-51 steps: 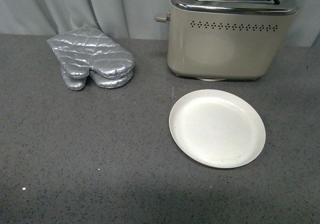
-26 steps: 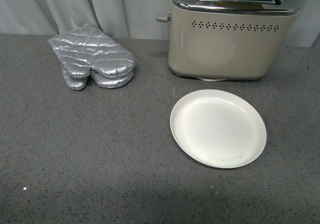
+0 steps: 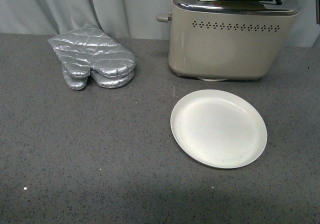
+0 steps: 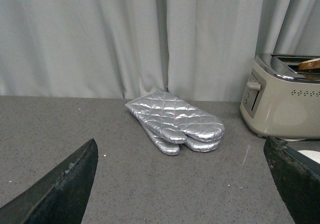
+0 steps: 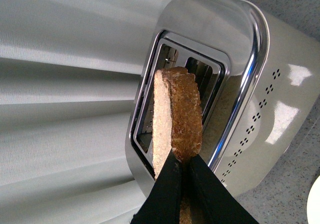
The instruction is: Put bread into toaster
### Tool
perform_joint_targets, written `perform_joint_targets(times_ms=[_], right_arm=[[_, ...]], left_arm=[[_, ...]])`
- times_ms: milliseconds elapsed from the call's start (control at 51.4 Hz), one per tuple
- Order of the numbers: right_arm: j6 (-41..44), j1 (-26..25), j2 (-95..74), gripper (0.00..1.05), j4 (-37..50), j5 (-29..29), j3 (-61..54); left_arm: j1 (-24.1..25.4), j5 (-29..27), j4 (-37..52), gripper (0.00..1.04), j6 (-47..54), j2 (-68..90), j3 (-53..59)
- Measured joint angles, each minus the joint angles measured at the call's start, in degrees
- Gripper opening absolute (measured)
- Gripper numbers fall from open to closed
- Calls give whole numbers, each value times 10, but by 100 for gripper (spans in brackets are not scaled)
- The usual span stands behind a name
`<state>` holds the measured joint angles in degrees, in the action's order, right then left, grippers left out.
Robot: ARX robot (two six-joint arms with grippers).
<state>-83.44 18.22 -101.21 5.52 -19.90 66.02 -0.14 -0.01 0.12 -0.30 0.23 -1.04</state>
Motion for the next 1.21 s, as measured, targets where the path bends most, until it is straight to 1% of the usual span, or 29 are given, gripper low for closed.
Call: perform_joint_targets(times_ms=[214,409,584,720,798,856,934,954,1012,1051,1070,1109,1207], right_arm=[[-17,14,35,1,-54,-26,-8],[-28,17,34,1,-60,-16,-9],[-10,3,-17,1,-83,1,50],[28,-12,-49,2,-93,4,101],[69,-13,-52,20,-70,8,112],[113,-13,-51,30,-45,-5,111],[160,-10,-45,41,-7,-18,104],[198,-9,-39,46,18,-29,95],[268,-4,-22,57,73,-52,69],[311,-2,-11,62,105,-63,52],[333,-1,-7,64,116,-65,47],[394,2,9,71,160,-70,23],[512,8,43,86,241,-76,-28]], left_arm=[[0,0,0,98,0,0,0],[0,0,0,98,0,0,0],[0,0,0,98,0,0,0],[0,0,0,98,0,0,0],[0,0,0,98,0,0,0],[0,0,0,98,0,0,0],[0,0,0,98,0,0,0],[0,0,0,98,0,0,0],[0,0,0,98,0,0,0],[0,0,0,98,0,0,0],[0,0,0,98,0,0,0],[0,0,0,98,0,0,0],[0,0,0,98,0,0,0]])
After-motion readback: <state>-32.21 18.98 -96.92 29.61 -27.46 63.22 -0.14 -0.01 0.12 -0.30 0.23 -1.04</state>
